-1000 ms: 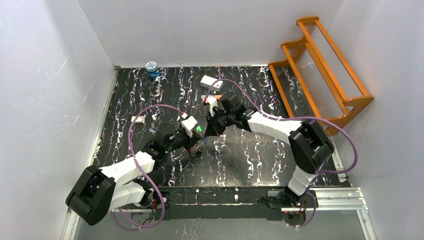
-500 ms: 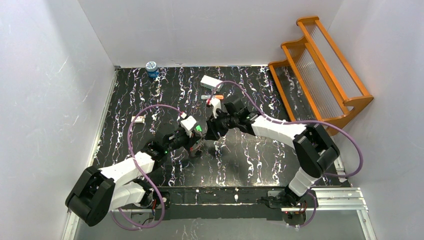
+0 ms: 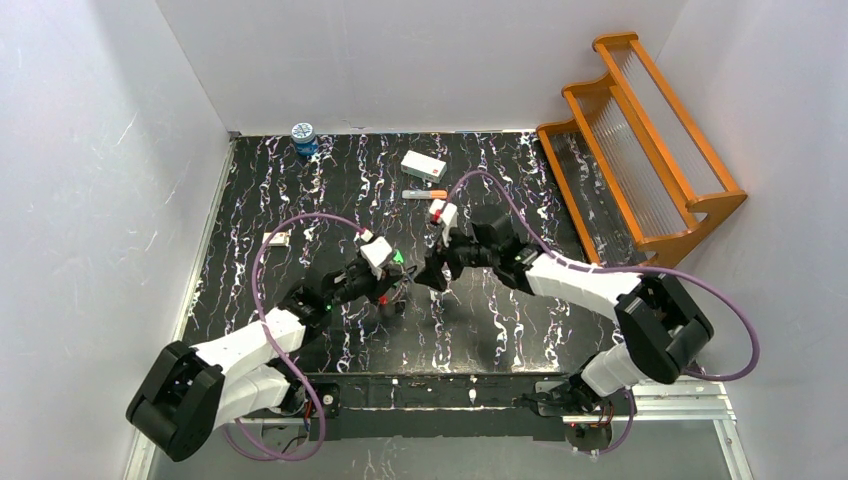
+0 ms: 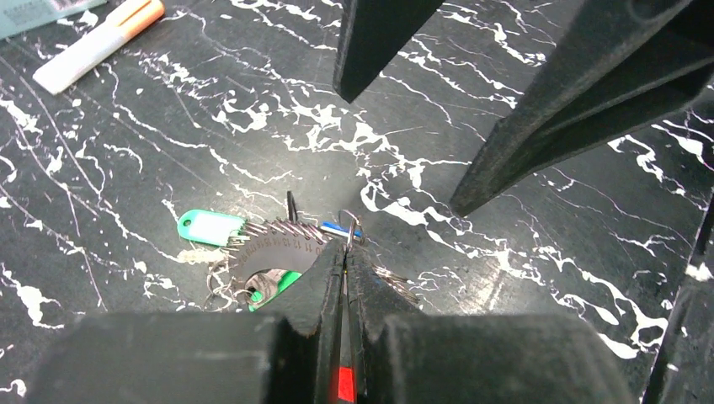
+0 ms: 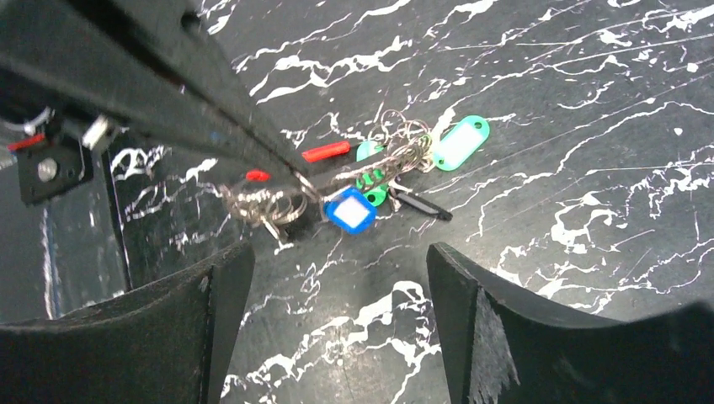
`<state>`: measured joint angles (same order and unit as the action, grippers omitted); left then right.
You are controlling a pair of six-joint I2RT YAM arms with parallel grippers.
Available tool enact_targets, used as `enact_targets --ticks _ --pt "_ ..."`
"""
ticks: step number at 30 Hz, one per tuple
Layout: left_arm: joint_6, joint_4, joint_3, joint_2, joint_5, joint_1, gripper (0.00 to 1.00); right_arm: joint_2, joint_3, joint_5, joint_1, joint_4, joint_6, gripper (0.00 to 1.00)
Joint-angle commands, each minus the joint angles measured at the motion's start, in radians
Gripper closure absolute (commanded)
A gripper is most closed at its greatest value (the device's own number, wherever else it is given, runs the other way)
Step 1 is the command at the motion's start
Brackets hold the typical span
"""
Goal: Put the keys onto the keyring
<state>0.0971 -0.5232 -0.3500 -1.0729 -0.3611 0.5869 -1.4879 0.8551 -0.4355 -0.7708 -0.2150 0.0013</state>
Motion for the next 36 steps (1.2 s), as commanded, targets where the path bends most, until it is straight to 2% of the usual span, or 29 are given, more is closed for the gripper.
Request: enact_targets --ticks 1,4,7,8,10,13,20,29,36 --pt "0.092 -0.047 0.020 0.055 -0.101 0.004 1.00 0.094 -0.150 -0.111 0.001 -0.307 -0.144 0.18" --pt "0.131 -0.067 0.034 0.071 -0.151 0.004 1.00 0.132 -0.275 -0.164 0.001 -0.543 -0.209 0.16" --pt "0.176 -0.087 0.051 0.084 -0.200 0.004 1.00 0.142 -0.336 -0.199 0.001 -0.652 -0.239 0.17" --pt "0.183 -0.098 0.057 0.089 -0.211 0.004 1.00 0.136 -0.338 -0.216 0.002 -0.658 -0.245 0.20" --pt "0.195 -0.121 0.071 0.097 -0.226 0.004 1.00 0.112 -0.311 -0.242 0.001 -0.645 -0.248 0.34" --pt "0.211 -0.141 0.086 0.109 -0.241 0.004 1.00 0.071 -0.259 -0.321 0.002 -0.600 -0.254 0.42" --pt "0.212 -0.150 0.094 0.108 -0.257 0.004 1.00 0.014 -0.240 -0.372 0.000 -0.704 -0.201 0.47" --pt "0.207 -0.153 0.092 0.105 -0.263 0.004 1.00 -0.044 -0.220 -0.411 0.001 -0.693 -0.205 0.64" --pt "0.201 -0.158 0.085 0.097 -0.272 0.004 1.00 -0.074 -0.219 -0.375 0.002 -0.685 -0.209 0.70"
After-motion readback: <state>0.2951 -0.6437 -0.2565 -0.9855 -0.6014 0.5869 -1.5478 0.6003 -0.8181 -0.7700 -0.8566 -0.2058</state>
